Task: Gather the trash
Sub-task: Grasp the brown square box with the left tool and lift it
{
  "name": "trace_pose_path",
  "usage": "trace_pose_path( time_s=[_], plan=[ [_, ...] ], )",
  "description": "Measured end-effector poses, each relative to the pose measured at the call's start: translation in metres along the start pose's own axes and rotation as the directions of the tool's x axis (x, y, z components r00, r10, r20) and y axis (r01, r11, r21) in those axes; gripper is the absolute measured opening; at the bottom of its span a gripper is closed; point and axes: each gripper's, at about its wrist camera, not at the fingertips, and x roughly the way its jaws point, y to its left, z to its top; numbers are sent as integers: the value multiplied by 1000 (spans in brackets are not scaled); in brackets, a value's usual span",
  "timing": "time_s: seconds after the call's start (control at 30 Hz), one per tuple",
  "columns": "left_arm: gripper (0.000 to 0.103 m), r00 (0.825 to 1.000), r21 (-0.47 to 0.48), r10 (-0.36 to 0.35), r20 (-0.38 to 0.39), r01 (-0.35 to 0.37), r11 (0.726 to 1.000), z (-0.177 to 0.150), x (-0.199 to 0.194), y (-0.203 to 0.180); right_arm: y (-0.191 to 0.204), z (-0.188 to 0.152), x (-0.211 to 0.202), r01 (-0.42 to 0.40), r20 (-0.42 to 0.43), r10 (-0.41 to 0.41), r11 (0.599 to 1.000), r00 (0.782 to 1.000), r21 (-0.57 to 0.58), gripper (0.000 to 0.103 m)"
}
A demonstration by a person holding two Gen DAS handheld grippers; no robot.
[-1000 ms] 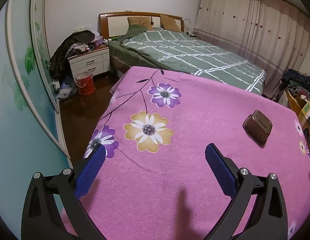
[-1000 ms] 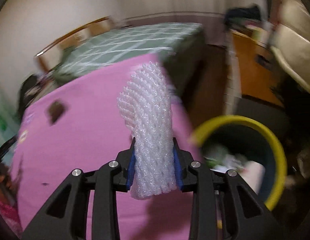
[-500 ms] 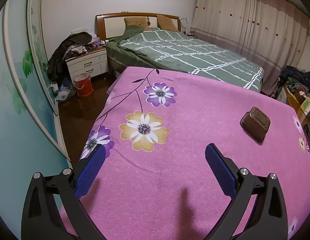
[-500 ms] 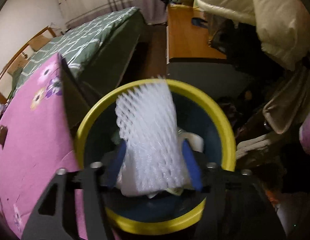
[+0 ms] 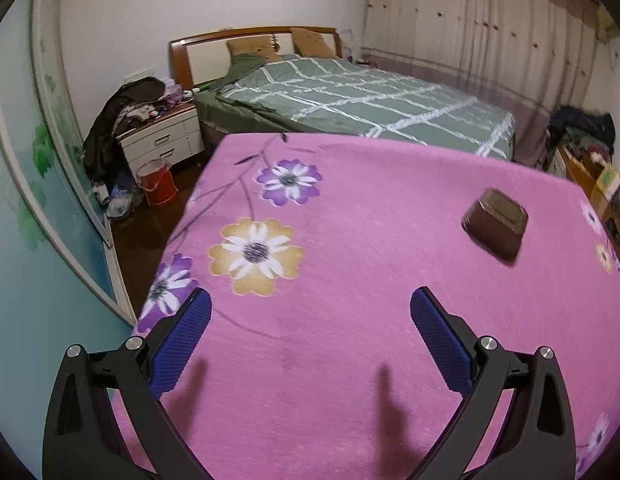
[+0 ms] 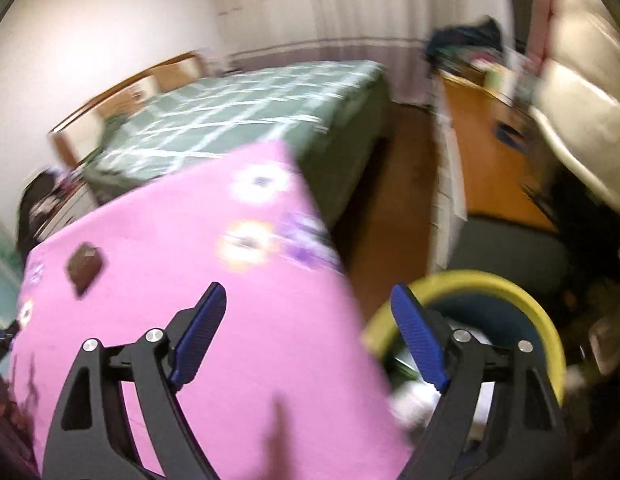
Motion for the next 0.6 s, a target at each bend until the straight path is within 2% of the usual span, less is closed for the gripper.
trace_pose_path(
  time_s=[0.1,0.23,0.37,0.47,0.6],
  plan=[
    [98,999,43,-32,7,31,999,1,-4,-13,27,11,8,-2,23,4,997,1000,-77,80],
    [98,991,101,-128,-33,131,986,5,-9,-41,42,-2,15,25,46,-20,991,999,-133,84],
    [98,978,152,-191,-79,202,968,21,0,-81,42,1,27,-24,-17,22,995,1000,-94,84],
    [98,968,162,-231,-97,244,956,38,14,-109,42,4,24,-25,0,25,996,1000,-84,84],
    [98,969,190,-224,-105,241,952,54,40,-140,37,0,27,-34,-7,34,997,999,-64,84]
  ],
)
